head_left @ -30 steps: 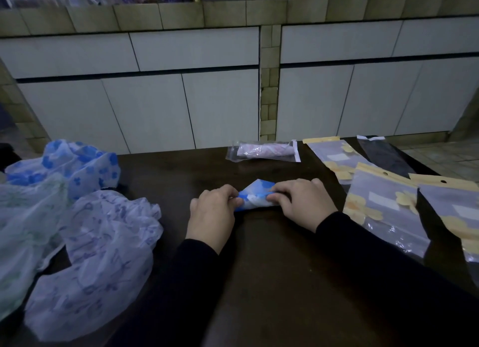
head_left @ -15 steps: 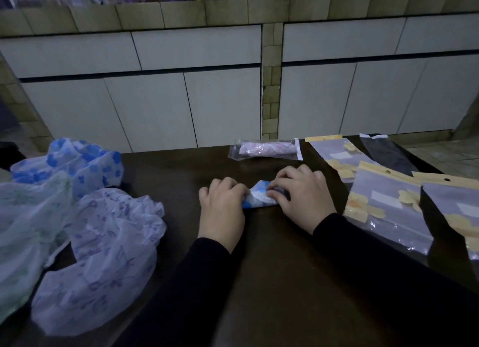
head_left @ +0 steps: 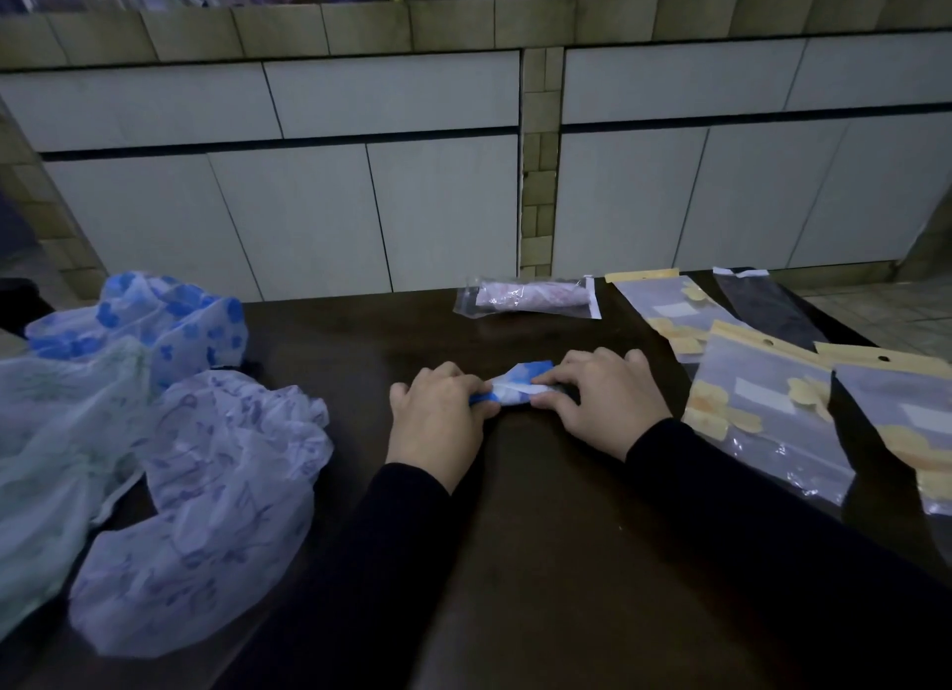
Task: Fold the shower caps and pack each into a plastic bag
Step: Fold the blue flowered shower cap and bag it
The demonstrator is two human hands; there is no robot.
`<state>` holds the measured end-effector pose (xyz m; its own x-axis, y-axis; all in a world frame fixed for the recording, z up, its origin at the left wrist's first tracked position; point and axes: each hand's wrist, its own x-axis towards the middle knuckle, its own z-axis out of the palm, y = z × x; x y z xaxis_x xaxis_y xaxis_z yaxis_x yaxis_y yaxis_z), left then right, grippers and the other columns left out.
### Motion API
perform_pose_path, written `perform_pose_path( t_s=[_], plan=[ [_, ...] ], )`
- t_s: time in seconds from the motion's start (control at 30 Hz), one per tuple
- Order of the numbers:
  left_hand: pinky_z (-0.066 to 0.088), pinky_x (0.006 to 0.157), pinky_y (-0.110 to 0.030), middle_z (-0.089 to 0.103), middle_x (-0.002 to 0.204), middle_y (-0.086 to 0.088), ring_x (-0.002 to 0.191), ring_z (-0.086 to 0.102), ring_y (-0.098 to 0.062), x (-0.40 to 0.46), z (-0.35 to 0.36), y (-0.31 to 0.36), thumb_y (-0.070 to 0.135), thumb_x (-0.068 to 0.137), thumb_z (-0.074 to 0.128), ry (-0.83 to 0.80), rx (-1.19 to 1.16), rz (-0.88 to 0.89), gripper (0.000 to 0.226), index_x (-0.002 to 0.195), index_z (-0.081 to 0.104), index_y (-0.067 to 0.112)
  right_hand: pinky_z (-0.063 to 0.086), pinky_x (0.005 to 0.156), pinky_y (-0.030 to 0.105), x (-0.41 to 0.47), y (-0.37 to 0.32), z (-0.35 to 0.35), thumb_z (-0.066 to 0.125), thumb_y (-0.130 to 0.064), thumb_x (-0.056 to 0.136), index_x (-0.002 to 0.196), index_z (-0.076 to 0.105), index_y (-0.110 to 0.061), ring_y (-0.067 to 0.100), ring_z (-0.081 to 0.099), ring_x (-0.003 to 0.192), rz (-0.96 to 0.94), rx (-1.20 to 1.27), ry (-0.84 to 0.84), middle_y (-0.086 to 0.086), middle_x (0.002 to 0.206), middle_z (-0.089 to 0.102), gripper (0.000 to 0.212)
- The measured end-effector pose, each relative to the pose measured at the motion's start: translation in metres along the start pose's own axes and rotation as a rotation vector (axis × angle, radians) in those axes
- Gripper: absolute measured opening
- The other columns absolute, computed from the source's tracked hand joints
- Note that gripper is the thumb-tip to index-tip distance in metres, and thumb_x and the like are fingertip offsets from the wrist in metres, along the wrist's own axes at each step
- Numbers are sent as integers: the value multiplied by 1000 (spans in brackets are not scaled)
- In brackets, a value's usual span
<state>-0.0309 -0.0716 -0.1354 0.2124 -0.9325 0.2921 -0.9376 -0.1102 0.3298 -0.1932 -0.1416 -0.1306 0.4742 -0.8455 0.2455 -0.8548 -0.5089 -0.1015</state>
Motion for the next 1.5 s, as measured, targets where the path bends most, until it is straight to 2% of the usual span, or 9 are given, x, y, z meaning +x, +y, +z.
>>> perform_pose_path(
  t_s=[0.2, 0.33, 0.47, 0.6, 0.8, 0.97, 1.07, 1.17, 1.5],
  plan=[
    [20, 83, -30, 54, 99, 11, 101, 49, -12, -2, -3, 0, 40, 99, 43, -6, -29, -10, 24, 114, 61, 35, 32, 90, 36, 1, 0, -2, 37, -48, 98, 119, 60, -40, 11, 50, 98, -15, 12, 4, -12, 107, 60, 33],
    [22, 84, -32, 56, 91, 10, 93, 50, -13, -2, -4, 2, 34, 98, 45, 11, -90, -17, 4, 98, 49, 34, 32, 92, 36, 2, -1, 0, 38, -44, 99, 114, 62, -38, 12, 53, 103, 43, 72, -7, -11, 107, 64, 29],
    [23, 84, -34, 56, 88, 7, 90, 50, -15, 3, -4, 4, 28, 99, 44, 2, -68, -9, 7, 93, 44, 33, 31, 90, 36, 4, 0, 4, 44, -49, 95, 104, 57, -39, 11, 53, 95, 105, 157, 54, -15, 89, 60, 19],
    [24, 86, -36, 56, 89, 6, 95, 50, -18, 7, 0, 3, 31, 100, 42, 11, -43, -21, 7, 97, 48, 32, 33, 85, 37, 7, -3, 8, 44, -54, 93, 99, 55, -38, 13, 48, 95, 114, 67, 109, -11, 91, 56, 20],
    [22, 102, -40, 46, 117, 8, 114, 39, -15, 7, 6, 4, 33, 97, 49, 118, 46, 28, 14, 107, 58, 32, 34, 85, 33, 6, -2, 11, 50, -46, 94, 107, 62, -38, 11, 47, 102, -14, 49, 219, -12, 109, 55, 20],
    [35, 95, -29, 56, 117, 5, 106, 49, -16, 10, 11, -1, 14, 95, 49, 34, -9, 94, 30, 118, 62, 28, 33, 86, 33, 7, 5, 7, 43, -47, 97, 121, 60, -39, 11, 48, 99, -60, 36, 85, -12, 109, 56, 31],
    [40, 96, -33, 59, 113, 5, 104, 53, -17, 6, 11, -3, 27, 95, 51, 54, -75, 80, 26, 118, 64, 26, 32, 89, 32, 5, 9, 6, 49, -59, 89, 129, 53, -42, 9, 47, 102, -76, 50, -24, -13, 111, 54, 43],
    [40, 90, -28, 57, 107, 10, 98, 50, -11, 3, 9, -2, 49, 88, 60, 33, -65, 83, 34, 116, 62, 30, 32, 88, 30, 7, 8, 4, 53, -53, 90, 124, 56, -41, 9, 48, 102, -70, 81, -31, -13, 108, 55, 36],
    [34, 71, -25, 47, 88, 16, 82, 44, -5, 2, 4, 4, 48, 90, 55, 82, 72, 216, 25, 110, 61, 35, 33, 90, 32, -3, 13, -12, 52, -42, 94, 127, 53, -39, 11, 46, 103, -152, -12, -61, -11, 112, 61, 33]
  ],
)
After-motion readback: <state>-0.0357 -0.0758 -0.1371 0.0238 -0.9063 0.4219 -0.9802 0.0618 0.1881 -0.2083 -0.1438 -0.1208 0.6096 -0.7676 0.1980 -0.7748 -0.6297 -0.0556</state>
